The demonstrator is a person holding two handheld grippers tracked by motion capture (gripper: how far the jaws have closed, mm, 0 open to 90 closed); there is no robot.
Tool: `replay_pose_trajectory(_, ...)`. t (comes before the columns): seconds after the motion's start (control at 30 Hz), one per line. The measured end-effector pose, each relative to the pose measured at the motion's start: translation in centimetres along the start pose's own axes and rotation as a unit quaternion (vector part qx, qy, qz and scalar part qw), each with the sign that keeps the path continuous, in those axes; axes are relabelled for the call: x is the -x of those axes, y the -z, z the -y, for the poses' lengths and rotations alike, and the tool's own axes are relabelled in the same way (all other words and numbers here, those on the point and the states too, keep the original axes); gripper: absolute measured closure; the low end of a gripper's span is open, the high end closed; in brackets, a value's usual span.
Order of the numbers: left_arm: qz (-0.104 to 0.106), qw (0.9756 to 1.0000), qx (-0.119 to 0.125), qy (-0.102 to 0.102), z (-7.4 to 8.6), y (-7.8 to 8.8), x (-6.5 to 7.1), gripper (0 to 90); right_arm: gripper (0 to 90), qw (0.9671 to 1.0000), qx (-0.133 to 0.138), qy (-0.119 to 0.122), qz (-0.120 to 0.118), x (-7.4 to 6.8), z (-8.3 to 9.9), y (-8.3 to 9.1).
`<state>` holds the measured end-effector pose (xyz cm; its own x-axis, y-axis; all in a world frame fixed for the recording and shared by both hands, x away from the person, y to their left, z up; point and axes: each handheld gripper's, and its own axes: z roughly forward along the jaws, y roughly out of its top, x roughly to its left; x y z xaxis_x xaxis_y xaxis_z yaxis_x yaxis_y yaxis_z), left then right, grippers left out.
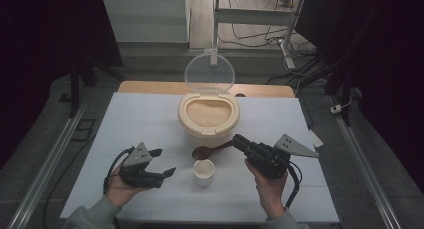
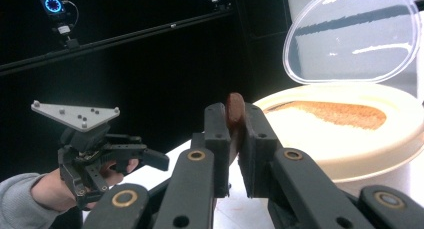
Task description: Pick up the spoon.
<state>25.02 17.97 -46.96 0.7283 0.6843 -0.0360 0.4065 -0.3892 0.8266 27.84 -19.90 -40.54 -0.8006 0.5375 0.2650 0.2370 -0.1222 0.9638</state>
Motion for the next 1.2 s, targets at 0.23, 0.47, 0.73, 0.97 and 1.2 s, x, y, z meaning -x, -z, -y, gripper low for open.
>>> replay_pose_trajectory(0.23,-0.016,0.9992,-0.014,0.034,2.5,1.0,-1.4,19.4,83.1,0.9999,0.007,0.008,0.005,0.2,-0.4,0.4)
replay_pose_trajectory(0.47,-0.024,0.9980,-0.024,0.053,3.8,1.8,-2.0,17.1,83.1,0.9996,0.016,0.018,0.015,0.5,-1.0,1.2)
replay_pose_trajectory(0.73,-0.028,0.9974,-0.029,0.060,4.6,2.0,-2.2,15.1,83.1,0.9990,0.031,0.020,0.027,1.1,-1.5,1.9)
replay_pose_trajectory(0.97,-0.028,0.9971,-0.032,0.062,4.9,1.9,-2.3,14.7,83.1,0.9981,0.044,0.022,0.038,1.5,-2.0,2.6)
replay_pose_trajectory(1.2,-0.028,0.9967,-0.034,0.068,5.1,1.9,-2.5,14.5,83.1,0.9971,0.055,0.025,0.046,1.7,-2.5,3.1)
